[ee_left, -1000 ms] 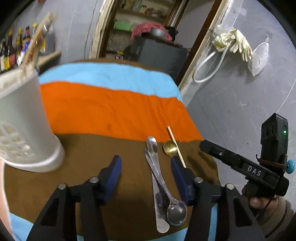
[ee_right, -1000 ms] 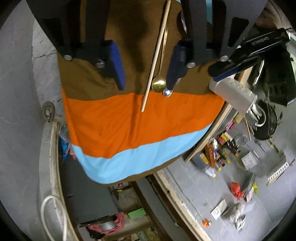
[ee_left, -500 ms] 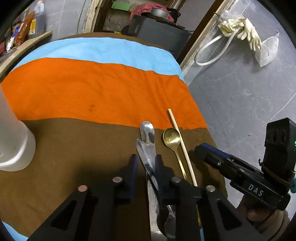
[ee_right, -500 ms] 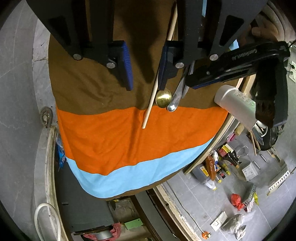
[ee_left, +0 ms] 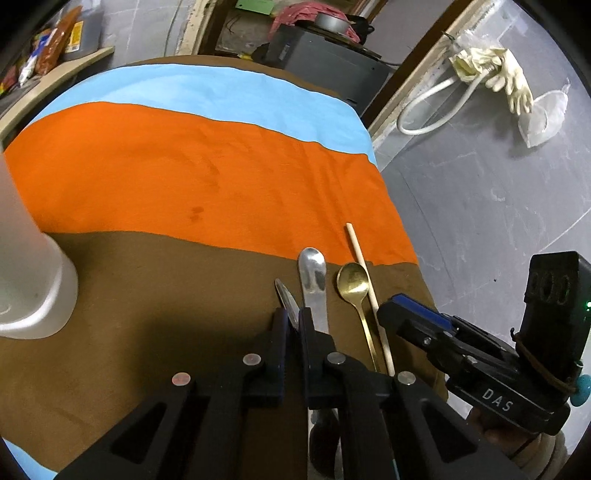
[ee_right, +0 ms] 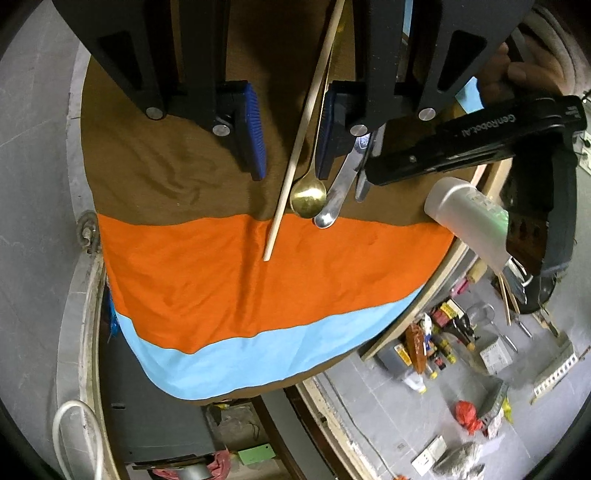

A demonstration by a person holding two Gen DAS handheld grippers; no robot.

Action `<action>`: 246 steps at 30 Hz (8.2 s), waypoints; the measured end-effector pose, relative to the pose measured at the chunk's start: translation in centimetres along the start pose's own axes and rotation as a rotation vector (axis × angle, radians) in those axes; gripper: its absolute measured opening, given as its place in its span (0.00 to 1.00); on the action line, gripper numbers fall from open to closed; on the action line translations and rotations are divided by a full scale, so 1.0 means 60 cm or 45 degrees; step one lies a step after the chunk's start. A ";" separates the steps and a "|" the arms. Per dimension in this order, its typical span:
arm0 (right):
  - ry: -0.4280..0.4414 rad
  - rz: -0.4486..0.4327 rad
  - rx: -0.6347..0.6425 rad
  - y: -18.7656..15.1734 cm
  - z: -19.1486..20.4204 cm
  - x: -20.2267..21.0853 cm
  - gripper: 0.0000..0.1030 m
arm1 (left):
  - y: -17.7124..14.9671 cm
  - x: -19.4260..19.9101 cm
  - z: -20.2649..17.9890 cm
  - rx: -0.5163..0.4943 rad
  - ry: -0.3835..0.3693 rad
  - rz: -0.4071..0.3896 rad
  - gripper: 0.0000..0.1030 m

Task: Organize utensils
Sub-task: 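Grasp the last wooden chopstick with the right tool while the left tool grasps the metal knife, then lift the chopstick with the right tool while the left tool lifts the knife, then carry the chopstick with the right tool over the caddy while the left tool carries the knife there, then open the right tool to drop the chopstick while the left tool drops the knife into the caddy, then move both tools down over the metal spoon and gold spoon on the cloth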

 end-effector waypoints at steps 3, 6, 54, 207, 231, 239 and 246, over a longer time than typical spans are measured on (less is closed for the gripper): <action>-0.029 0.050 0.027 -0.002 0.002 -0.003 0.11 | 0.003 0.006 0.011 0.018 0.018 -0.015 0.05; -0.051 0.083 0.035 -0.005 0.001 0.000 0.09 | 0.004 0.010 0.021 0.034 0.030 -0.016 0.05; -0.030 -0.286 -0.170 0.014 0.068 0.141 0.04 | 0.003 0.151 -0.021 -0.158 -0.134 -0.146 0.01; -0.280 -0.915 0.120 0.240 0.124 0.331 0.98 | 0.155 0.378 -0.038 -0.287 -0.010 -0.975 1.00; -0.073 -0.365 0.054 0.102 -0.062 0.114 0.91 | 0.042 0.116 -0.016 -0.147 0.068 -0.406 0.98; 0.045 -0.205 0.129 0.071 -0.030 0.031 0.51 | 0.010 0.059 -0.002 -0.148 0.079 -0.241 0.70; 0.131 -0.109 0.186 0.057 -0.004 -0.012 0.28 | -0.015 0.023 -0.011 -0.166 0.040 -0.102 0.43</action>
Point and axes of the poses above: each gripper's, at about its wrist camera, not at the fingertips, and x roughly against the way its jaws point, z to its left, y to its top, the point moved 9 cm from there along -x, roughly the way its jaws point, and after that the axes turned 12 degrees about x, right-handed, at the moved point
